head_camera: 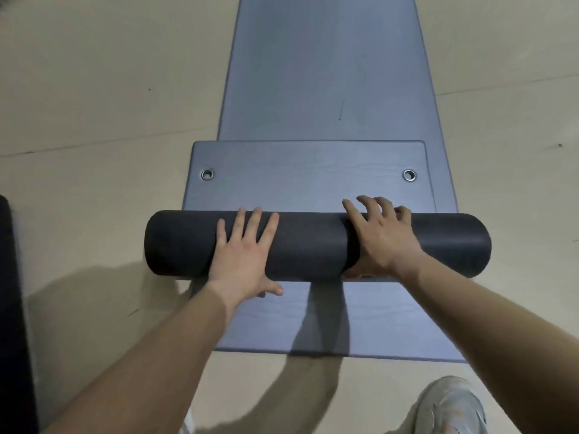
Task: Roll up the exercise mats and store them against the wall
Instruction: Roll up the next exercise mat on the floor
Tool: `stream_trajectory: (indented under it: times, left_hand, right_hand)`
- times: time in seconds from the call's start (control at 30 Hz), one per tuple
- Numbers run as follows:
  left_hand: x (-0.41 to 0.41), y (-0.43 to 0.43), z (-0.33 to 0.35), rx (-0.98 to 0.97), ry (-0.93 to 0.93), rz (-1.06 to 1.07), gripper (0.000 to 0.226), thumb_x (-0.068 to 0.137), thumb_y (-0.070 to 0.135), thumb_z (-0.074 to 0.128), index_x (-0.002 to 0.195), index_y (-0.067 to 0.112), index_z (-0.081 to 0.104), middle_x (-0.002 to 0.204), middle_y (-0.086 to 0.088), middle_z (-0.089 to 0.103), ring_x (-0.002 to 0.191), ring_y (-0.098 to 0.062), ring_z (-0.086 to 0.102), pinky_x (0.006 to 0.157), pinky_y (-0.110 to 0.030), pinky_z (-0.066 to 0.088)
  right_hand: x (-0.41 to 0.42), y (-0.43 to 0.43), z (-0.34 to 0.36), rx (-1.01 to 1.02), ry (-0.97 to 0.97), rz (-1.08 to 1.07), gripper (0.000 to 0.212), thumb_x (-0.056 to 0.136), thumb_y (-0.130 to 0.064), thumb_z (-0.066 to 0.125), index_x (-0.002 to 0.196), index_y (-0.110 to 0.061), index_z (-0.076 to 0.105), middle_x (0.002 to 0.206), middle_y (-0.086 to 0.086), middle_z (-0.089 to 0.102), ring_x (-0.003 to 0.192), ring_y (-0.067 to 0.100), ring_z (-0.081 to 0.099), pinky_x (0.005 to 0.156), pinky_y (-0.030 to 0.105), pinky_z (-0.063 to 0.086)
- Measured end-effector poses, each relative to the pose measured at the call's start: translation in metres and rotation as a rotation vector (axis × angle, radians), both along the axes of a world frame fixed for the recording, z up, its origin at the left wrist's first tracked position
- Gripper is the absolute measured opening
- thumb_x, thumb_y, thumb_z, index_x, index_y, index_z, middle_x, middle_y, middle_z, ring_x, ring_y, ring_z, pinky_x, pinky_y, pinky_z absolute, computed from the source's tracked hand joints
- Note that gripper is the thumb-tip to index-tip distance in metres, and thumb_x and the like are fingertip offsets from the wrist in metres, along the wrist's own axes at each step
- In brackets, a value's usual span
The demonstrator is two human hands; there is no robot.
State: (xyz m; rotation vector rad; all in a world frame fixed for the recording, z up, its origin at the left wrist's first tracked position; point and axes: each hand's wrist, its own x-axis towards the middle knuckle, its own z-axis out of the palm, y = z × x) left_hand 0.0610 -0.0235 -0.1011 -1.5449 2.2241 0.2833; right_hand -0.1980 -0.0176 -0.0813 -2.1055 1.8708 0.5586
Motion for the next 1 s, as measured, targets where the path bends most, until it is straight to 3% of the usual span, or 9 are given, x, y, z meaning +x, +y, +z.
stream_trajectory:
  times: [0.1, 0.2, 0.27, 0.47, 0.57, 0.67, 0.77, 0.87, 1.0]
  left_hand:
    - [-0.005, -0.063, 0.003, 0.077, 0.058, -0.011, 0.149, 0.051, 0.086, 0.073, 0.159, 0.026, -0.009, 0.170, -0.004, 0.007, 0.156, -0.030, 0.000, 0.123, -0.061, 0.009]
    - [-0.007, -0.081, 0.003, 0.026, 0.043, -0.108, 0.152, 0.049, 0.087, 0.072, 0.160, 0.018, -0.005, 0.169, -0.003, 0.009, 0.156, -0.029, 0.009, 0.123, -0.057, 0.014]
    - [-0.011, -0.072, 0.003, -0.051, 0.050, -0.140, 0.143, 0.050, 0.083, 0.075, 0.158, 0.018, 0.010, 0.164, -0.002, 0.025, 0.149, -0.029, 0.026, 0.120, -0.050, 0.023]
    - [-0.005, -0.028, 0.021, 0.155, 0.085, -0.114, 0.120, 0.045, 0.076, 0.082, 0.144, 0.029, 0.034, 0.138, 0.007, 0.057, 0.120, -0.025, 0.057, 0.098, -0.043, 0.047]
    - [0.000, 0.012, 0.026, 0.223, 0.076, -0.136, 0.120, 0.045, 0.074, 0.083, 0.145, 0.030, 0.034, 0.137, 0.009, 0.057, 0.119, -0.024, 0.057, 0.094, -0.040, 0.048]
    - [-0.002, -0.001, 0.033, 0.339, 0.109, -0.048, 0.120, 0.042, 0.068, 0.089, 0.145, 0.033, 0.036, 0.135, 0.008, 0.060, 0.118, -0.024, 0.059, 0.093, -0.040, 0.049]
    - [0.000, -0.014, 0.039, 0.391, 0.192, 0.069, 0.119, 0.049, 0.065, 0.090, 0.151, 0.035, 0.035, 0.147, 0.007, 0.053, 0.130, -0.024, 0.051, 0.108, -0.041, 0.038]
    - [0.005, 0.015, 0.039, -0.013, 0.221, 0.089, 0.094, 0.075, 0.074, 0.067, 0.154, 0.037, 0.030, 0.161, 0.007, 0.036, 0.147, -0.021, 0.031, 0.122, -0.048, 0.015]
    - [0.007, 0.037, 0.013, 0.007, 0.139, -0.057, 0.122, 0.070, 0.083, 0.063, 0.158, 0.040, -0.010, 0.169, 0.007, -0.015, 0.155, -0.029, -0.015, 0.124, -0.057, 0.000]
  right_hand:
    - [-0.013, 0.007, -0.015, -0.092, 0.131, 0.104, 0.156, 0.046, -0.073, 0.088, 0.162, -0.022, -0.002, 0.161, 0.016, 0.023, 0.146, 0.042, 0.026, 0.110, 0.071, 0.027]
    - [-0.026, -0.027, -0.017, -0.124, 0.115, 0.149, 0.139, 0.045, -0.068, 0.086, 0.155, -0.029, 0.010, 0.142, 0.009, 0.043, 0.123, 0.036, 0.047, 0.097, 0.058, 0.041]
    - [-0.025, -0.040, -0.009, -0.092, 0.082, 0.152, 0.123, 0.050, -0.068, 0.079, 0.150, -0.032, 0.017, 0.133, 0.006, 0.049, 0.111, 0.035, 0.052, 0.091, 0.052, 0.045]
    - [-0.015, 0.016, 0.012, 0.155, -0.042, 0.126, 0.122, 0.054, -0.073, 0.078, 0.151, -0.037, 0.014, 0.135, 0.003, 0.048, 0.115, 0.033, 0.054, 0.098, 0.048, 0.046]
    - [-0.003, 0.069, 0.009, 0.137, -0.059, 0.063, 0.132, 0.058, -0.072, 0.079, 0.158, -0.035, 0.002, 0.153, 0.005, 0.037, 0.138, 0.033, 0.041, 0.115, 0.059, 0.031]
    - [0.021, 0.115, 0.002, 0.045, -0.016, -0.133, 0.142, 0.069, -0.066, 0.080, 0.158, -0.028, -0.023, 0.170, 0.015, 0.000, 0.157, 0.040, 0.002, 0.116, 0.075, 0.011]
    - [0.024, 0.108, -0.001, 0.065, -0.047, -0.153, 0.144, 0.070, -0.065, 0.082, 0.156, -0.031, -0.028, 0.171, 0.015, -0.010, 0.157, 0.041, -0.010, 0.117, 0.077, 0.004]
    - [0.006, 0.047, 0.006, 0.126, -0.128, -0.170, 0.148, 0.054, -0.077, 0.084, 0.161, -0.037, -0.009, 0.169, 0.008, 0.008, 0.157, 0.033, 0.004, 0.118, 0.072, 0.009]
    - [-0.002, -0.004, 0.010, 0.219, -0.134, -0.155, 0.151, 0.047, -0.078, 0.086, 0.162, -0.039, -0.005, 0.169, 0.006, 0.012, 0.157, 0.033, 0.004, 0.121, 0.068, 0.013]
